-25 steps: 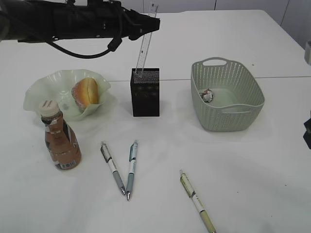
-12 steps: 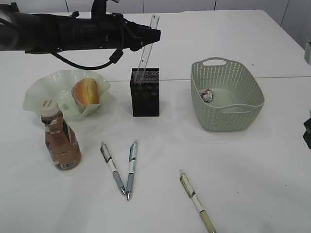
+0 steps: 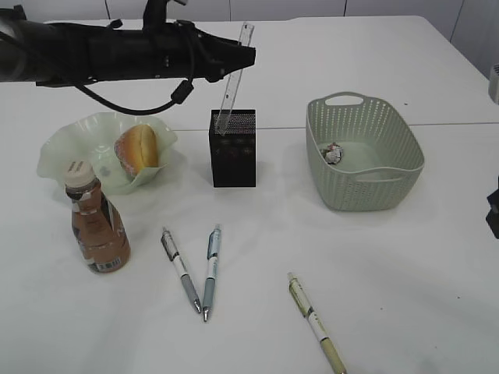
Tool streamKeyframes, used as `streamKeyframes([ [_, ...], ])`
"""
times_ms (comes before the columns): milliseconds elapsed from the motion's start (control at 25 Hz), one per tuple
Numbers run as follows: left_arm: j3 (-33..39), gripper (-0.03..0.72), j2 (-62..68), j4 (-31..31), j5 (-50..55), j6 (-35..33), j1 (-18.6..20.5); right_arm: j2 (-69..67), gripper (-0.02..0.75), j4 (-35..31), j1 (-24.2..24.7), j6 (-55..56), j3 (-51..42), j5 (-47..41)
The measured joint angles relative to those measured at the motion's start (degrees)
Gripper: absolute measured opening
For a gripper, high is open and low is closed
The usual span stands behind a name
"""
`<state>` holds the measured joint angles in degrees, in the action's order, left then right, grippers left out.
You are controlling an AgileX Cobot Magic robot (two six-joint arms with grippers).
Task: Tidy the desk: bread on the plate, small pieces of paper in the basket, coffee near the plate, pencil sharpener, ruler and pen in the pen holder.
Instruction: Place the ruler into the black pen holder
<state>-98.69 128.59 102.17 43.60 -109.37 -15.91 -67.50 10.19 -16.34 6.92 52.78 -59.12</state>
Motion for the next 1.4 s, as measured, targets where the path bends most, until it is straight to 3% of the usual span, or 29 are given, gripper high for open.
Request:
streamKeyframes([
  [1160,-1.6,0.284,5.0,-0.1,1.5,-1.6,1.2,0.0,0.472,0.0,0.0,0.0,0.0,1.1],
  [1320,-1.6,0.317,5.2,-0.1,0.9,-1.6,1.2,0.0,0.472,0.0,0.0,0.0,0.0,1.2],
  [1400,-1.6,0.372,5.2,-0.1,0.6,-1.7,1.2,0.0,0.472,0.0,0.0,0.0,0.0,1.2],
])
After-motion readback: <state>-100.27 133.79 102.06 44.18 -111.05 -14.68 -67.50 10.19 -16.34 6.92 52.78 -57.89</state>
